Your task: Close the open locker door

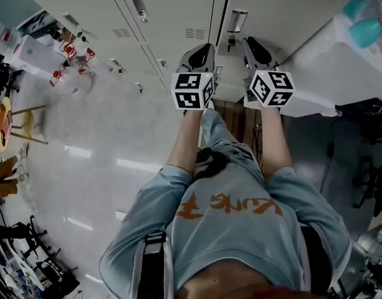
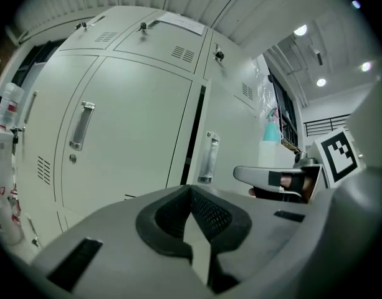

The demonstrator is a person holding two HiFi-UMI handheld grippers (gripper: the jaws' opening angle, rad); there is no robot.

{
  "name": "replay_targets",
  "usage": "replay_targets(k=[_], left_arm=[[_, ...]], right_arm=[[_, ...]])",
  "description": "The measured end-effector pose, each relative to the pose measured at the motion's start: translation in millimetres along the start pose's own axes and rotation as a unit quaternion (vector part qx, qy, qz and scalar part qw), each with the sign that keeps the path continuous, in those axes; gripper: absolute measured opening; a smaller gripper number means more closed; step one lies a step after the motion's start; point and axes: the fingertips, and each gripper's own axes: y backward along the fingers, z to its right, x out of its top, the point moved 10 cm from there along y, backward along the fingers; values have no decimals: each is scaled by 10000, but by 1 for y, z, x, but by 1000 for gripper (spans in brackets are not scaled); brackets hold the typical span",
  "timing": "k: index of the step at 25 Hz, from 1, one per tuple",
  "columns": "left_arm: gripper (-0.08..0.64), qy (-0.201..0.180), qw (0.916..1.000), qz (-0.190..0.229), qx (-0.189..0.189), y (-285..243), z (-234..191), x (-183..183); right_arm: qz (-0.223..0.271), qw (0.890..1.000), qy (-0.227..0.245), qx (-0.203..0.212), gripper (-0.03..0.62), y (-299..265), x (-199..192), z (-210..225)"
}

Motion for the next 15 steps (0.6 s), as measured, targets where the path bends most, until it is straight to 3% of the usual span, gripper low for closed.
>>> replay_targets(k=[5,15], left_arm=[[18,69,10000,-60,35,19,7,-10],[18,158,9997,57,169,27,16,-23]], right_arm=[[-131,9997,-93,-156,49,25,-13,-5],[-582,9962,418,-490,45,57,-20,-13]])
